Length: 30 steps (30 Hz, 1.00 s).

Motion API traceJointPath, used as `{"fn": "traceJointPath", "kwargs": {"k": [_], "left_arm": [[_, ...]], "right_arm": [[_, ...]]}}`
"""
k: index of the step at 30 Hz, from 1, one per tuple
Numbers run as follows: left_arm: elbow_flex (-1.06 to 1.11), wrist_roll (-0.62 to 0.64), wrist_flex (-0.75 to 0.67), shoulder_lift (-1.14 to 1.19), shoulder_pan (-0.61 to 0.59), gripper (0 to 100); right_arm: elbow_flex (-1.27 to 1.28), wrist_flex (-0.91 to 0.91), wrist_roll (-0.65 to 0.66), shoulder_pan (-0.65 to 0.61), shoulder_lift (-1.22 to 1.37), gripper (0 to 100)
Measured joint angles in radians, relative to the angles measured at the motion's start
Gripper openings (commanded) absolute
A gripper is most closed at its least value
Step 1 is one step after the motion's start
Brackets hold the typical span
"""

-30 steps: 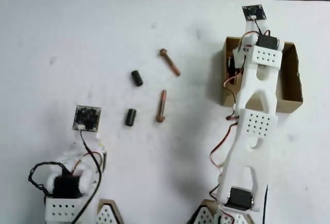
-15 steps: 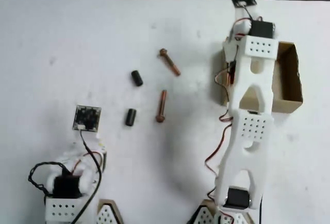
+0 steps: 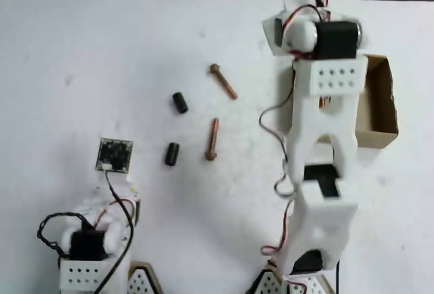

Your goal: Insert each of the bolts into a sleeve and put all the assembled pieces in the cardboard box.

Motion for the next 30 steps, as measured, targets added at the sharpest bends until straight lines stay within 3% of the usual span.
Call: {"fn": "traceJointPath", "kwargs": {"k": [21,30], "left_arm": [[0.0,0.0,0.0,0.0,0.0,2],[0.0,0.0,0.0,0.0,0.0,2]], "right_arm": [[0.687,0.0,0.0,-0.181,-0.829,15.9],[1.003,-0.034,0.0,-0.272,-0.988,15.9]]}}
